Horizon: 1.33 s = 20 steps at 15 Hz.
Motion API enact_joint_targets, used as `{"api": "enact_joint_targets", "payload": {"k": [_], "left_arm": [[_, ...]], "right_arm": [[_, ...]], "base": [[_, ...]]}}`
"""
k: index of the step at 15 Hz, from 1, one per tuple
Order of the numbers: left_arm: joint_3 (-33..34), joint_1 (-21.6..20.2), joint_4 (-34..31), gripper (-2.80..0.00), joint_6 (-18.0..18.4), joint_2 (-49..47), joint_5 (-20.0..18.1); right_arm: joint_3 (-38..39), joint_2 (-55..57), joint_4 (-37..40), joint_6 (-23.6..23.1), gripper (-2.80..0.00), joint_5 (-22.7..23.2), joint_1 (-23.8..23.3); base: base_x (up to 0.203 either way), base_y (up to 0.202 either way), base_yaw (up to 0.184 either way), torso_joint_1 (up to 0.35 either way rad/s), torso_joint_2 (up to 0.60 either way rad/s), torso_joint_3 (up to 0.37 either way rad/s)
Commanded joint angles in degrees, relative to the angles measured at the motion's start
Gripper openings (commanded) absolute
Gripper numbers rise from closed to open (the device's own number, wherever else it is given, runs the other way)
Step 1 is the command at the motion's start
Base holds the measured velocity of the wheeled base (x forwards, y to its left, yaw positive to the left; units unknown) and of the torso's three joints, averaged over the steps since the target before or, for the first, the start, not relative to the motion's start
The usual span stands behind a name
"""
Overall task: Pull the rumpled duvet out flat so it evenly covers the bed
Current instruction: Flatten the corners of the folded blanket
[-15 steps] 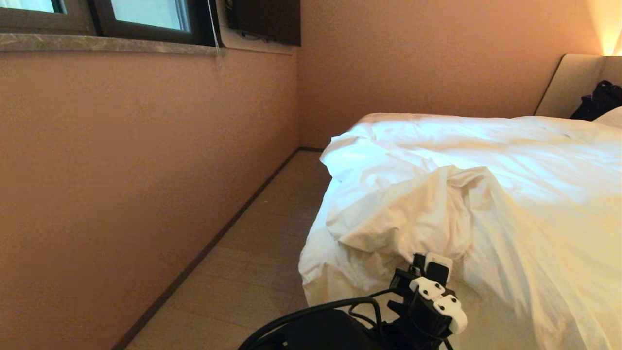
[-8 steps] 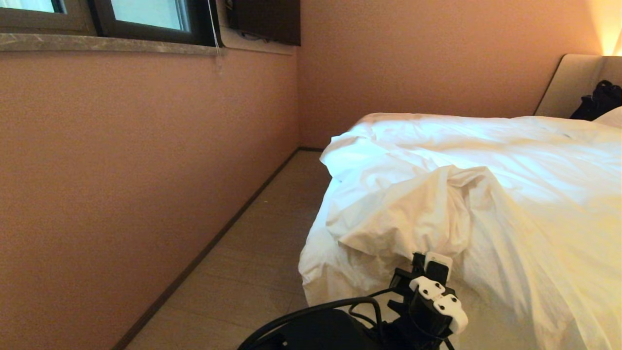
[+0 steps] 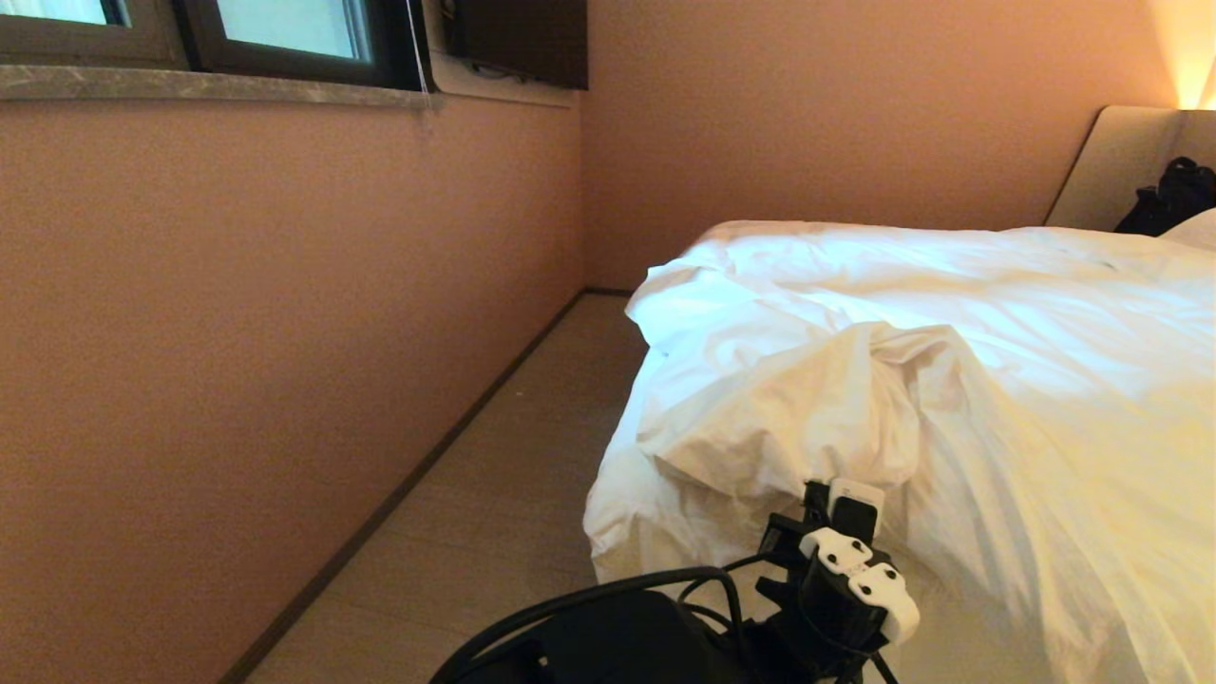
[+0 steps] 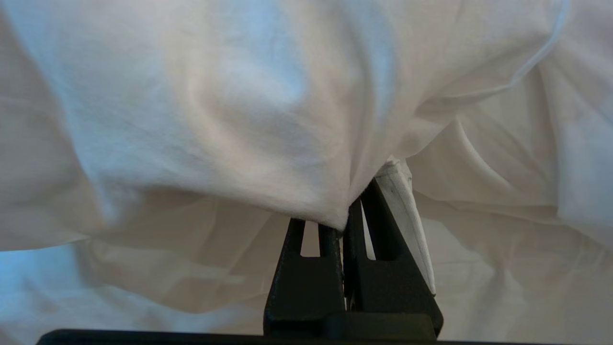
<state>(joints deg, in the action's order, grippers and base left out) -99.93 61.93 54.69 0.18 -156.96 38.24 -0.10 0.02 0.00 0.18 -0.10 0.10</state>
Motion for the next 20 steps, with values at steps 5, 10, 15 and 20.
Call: {"api": "enact_joint_targets", "payload": {"k": [5,10,15,20], "left_arm": [[4.73,-0.14,0.33,-2.80,-0.09,6.15,0.26],[9.57,-1.32,0.27,-2.80,-0.17,12.33,0.09],[12.86,-6.32,0.24,-2.80,-0.18,14.66,-0.46],[14.95,-9.96,0.24,-2.80,-0.26,14.82,-0.94]], "right_arm": [[0.01,-0.02,0.00,-0.01,-2.80,0.01,0.07],[0.01,-0.02,0.00,-0.01,-2.80,0.01,0.03],[0.01,-0.02,0.00,-0.01,-2.80,0.01,0.08],[0.01,-0.02,0.00,-0.01,-2.80,0.01,0.01]], "base": [[0.000,0.000,0.000,0.000,0.00,0.000],[0.000,0.000,0.000,0.000,0.00,0.000],[0.000,0.000,0.000,0.000,0.00,0.000],[0.000,0.000,0.000,0.000,0.00,0.000]]}}
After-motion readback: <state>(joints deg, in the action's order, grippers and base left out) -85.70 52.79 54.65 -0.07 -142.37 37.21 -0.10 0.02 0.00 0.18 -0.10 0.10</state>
